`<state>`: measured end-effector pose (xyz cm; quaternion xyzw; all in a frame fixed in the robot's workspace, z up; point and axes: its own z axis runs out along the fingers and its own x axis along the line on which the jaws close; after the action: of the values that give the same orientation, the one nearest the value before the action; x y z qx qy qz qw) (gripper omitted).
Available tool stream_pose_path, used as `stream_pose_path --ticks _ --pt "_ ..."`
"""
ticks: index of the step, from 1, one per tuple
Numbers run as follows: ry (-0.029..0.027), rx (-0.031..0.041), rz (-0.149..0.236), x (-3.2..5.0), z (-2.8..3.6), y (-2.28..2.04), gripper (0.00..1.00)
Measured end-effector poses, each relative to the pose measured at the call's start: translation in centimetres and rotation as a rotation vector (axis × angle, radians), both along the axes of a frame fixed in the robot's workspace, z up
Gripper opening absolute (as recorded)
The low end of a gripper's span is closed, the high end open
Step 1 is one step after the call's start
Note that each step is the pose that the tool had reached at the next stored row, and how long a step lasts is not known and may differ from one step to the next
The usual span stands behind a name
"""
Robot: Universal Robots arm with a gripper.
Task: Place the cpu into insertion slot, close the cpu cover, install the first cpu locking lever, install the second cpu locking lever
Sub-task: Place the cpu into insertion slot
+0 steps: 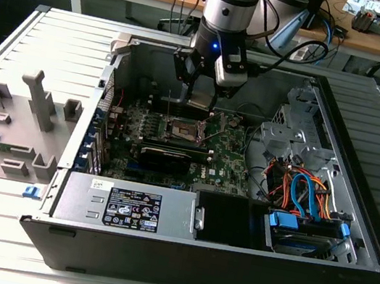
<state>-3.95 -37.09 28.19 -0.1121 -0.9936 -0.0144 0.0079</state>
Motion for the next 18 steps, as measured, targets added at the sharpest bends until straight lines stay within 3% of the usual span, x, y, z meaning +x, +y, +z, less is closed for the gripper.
stream_pose_path --ticks 18 --pt "0.0 -0.0012 -0.024 0.0 -0.15 0.0 0.55"
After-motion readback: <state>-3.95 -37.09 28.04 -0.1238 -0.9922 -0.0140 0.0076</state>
